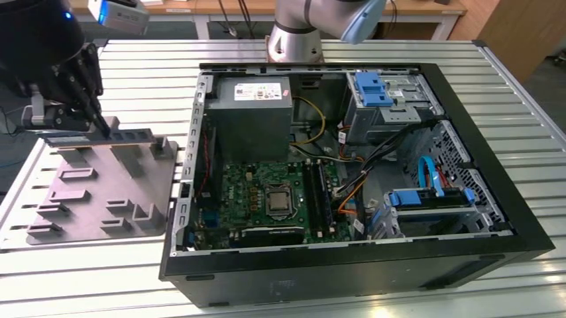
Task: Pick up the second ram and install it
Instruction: 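Pick up the second ram and move it above second insertion slot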
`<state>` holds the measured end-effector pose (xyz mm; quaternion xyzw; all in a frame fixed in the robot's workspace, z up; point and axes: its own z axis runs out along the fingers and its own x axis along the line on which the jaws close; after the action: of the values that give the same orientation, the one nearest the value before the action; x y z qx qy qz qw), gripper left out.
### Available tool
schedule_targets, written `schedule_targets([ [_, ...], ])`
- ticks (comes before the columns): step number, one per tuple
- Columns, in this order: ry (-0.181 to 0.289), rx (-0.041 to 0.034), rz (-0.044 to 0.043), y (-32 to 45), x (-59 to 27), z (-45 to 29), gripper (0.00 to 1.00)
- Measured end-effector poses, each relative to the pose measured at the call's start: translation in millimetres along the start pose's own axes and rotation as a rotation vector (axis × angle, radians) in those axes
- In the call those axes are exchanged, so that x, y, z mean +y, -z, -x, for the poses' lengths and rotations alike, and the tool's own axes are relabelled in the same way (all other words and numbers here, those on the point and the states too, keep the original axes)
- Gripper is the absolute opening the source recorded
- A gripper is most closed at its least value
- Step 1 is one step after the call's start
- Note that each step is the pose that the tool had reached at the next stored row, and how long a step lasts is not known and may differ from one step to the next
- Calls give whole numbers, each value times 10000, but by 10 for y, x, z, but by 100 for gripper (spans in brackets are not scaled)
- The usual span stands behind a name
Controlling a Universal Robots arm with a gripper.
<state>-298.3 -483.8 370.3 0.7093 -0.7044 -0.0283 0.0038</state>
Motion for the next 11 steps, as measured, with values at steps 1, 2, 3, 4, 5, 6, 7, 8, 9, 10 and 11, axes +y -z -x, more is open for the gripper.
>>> schedule_targets([
  [1, 0, -1, -1, 0, -29, 0, 14],
  [2, 0, -2, -1, 1, -58, 0, 14],
  [3, 1, -2, 0, 3, -86, 0, 14],
  [4, 0, -1, 1, 4, -114, -1, 14],
  [5, -1, -1, 1, 5, -141, -1, 14],
  [6, -1, -1, 2, 6, -169, -1, 14],
  [7, 0, 0, 2, 8, -200, -1, 14],
  [8, 0, -1, 3, 9, -229, -1, 14],
  [9, 0, -1, 3, 10, -259, -1, 14],
  [10, 0, -1, 3, 11, -289, -2, 14],
  [11, 0, -1, 4, 12, -319, -2, 14],
])
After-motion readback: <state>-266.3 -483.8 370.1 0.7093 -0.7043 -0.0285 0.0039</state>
